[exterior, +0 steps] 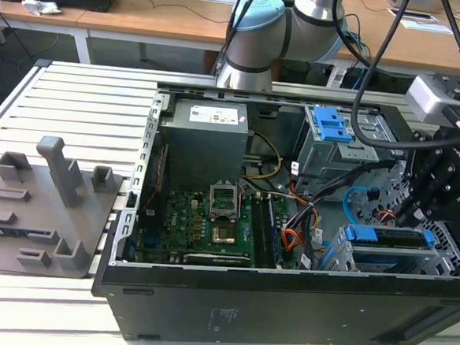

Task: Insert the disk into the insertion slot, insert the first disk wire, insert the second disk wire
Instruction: 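Insert the first disk wire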

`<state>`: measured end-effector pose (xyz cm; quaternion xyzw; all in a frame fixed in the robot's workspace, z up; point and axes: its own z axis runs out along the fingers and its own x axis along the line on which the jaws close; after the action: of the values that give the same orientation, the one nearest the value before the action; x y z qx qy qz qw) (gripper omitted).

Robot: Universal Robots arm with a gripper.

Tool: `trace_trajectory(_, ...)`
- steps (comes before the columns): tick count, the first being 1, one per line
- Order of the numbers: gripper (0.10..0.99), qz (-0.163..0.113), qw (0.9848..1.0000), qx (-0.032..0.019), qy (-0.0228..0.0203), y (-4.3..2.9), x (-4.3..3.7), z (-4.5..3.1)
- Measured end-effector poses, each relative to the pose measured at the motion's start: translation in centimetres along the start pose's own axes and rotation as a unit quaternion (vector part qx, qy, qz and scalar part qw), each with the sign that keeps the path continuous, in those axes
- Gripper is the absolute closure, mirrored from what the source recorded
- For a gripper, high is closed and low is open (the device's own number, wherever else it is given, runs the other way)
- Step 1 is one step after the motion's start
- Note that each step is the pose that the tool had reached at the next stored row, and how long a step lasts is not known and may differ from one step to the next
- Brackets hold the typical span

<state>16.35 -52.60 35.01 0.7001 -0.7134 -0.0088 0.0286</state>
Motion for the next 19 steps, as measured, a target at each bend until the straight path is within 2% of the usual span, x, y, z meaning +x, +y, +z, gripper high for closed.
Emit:
trace_trajectory(9, 0.914, 0.0, 1.0, -0.0012, 0.0001, -0.35, 0.15, 0.34)
trace_trajectory(14, 0.914, 0.0, 1.0, -0.0074, 0.0001, -0.57, 0.19, 0.38)
trace_trajectory(17, 0.914, 0.0, 0.9999, -0.0146, 0.0001, -0.74, 0.49, 0.5)
trace_trajectory(19, 0.914, 0.0, 0.9999, -0.0164, 0.0, -0.92, 0.54, 0.57)
